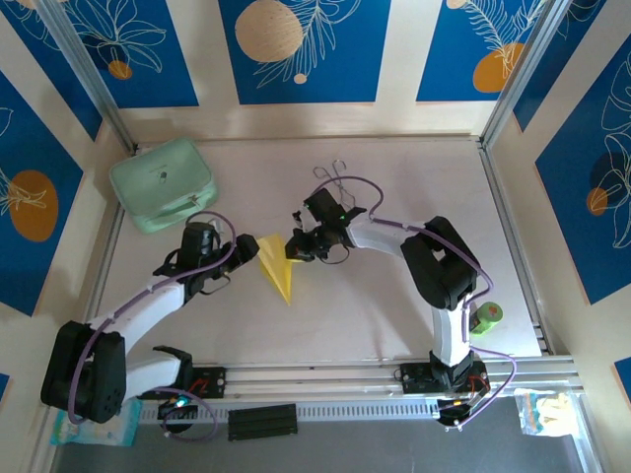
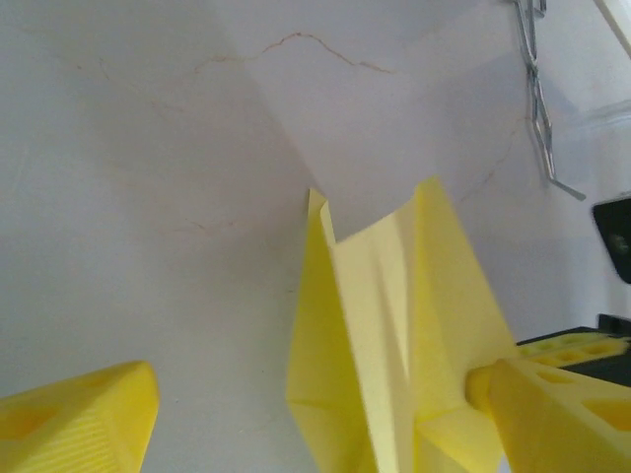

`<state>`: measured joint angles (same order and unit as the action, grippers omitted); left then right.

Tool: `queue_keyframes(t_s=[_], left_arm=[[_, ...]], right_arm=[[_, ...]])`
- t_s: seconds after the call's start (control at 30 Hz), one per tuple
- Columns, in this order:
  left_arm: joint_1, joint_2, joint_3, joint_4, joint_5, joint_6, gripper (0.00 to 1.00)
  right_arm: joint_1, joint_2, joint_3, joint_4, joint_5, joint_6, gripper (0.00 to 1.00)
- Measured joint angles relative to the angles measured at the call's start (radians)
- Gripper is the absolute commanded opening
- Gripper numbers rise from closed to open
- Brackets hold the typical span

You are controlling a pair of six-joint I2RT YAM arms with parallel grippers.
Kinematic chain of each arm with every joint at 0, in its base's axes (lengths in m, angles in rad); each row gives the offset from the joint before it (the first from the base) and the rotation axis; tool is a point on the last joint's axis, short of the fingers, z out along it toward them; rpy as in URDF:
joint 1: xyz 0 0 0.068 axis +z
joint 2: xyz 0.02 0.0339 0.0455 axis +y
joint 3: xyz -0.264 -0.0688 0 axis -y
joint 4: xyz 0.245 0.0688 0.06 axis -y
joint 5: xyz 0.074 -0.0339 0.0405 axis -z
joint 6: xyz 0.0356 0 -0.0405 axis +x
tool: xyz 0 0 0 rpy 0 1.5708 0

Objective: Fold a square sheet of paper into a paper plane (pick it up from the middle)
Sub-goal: Turn over the paper at the center of the table.

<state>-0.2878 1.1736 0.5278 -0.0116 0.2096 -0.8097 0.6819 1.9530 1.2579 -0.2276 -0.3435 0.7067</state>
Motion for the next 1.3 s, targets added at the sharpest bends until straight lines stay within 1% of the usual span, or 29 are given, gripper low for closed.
queue_keyframes(t_s=[0.17, 0.2, 0.27, 0.4, 0.6, 0.7, 0.77, 0.83, 0.97, 1.2, 1.3], left_arm=[[0.000, 0.046, -0.022, 0.039, 0.052, -0.021, 0.55], [-0.001, 0.060, -0.029, 0.052, 0.066, -0.028, 0.52], [-0.005, 0.086, -0.041, 0.079, 0.090, -0.043, 0.52], [-0.027, 0.158, -0.050, 0.139, 0.143, -0.069, 0.43], [-0.073, 0.253, -0.048, 0.214, 0.196, -0.099, 0.37], [-0.079, 0.288, -0.039, 0.246, 0.218, -0.108, 0.32], [-0.082, 0.308, -0.030, 0.261, 0.225, -0.115, 0.30], [-0.083, 0.323, -0.024, 0.276, 0.231, -0.122, 0.26], [-0.084, 0.359, -0.011, 0.310, 0.243, -0.133, 0.22], [-0.084, 0.406, 0.003, 0.341, 0.254, -0.166, 0.00], [-0.086, 0.402, 0.003, 0.342, 0.244, -0.185, 0.00]], right_arm=[[-0.026, 0.017, -0.069, 0.068, -0.035, 0.026, 0.03], [-0.032, 0.017, -0.077, 0.081, -0.040, 0.027, 0.03], [-0.040, 0.017, -0.087, 0.100, -0.047, 0.034, 0.03], [-0.052, 0.017, -0.097, 0.122, -0.050, 0.043, 0.03], [-0.056, 0.017, -0.113, 0.139, -0.050, 0.053, 0.03], [-0.056, 0.018, -0.115, 0.140, -0.050, 0.053, 0.03], [-0.060, 0.021, -0.115, 0.143, -0.050, 0.053, 0.03], [-0.061, 0.022, -0.116, 0.146, -0.050, 0.053, 0.03], [-0.064, 0.022, -0.116, 0.150, -0.050, 0.053, 0.03], [-0.075, 0.022, -0.133, 0.167, -0.050, 0.060, 0.02], [-0.081, 0.018, -0.165, 0.191, -0.048, 0.072, 0.02]])
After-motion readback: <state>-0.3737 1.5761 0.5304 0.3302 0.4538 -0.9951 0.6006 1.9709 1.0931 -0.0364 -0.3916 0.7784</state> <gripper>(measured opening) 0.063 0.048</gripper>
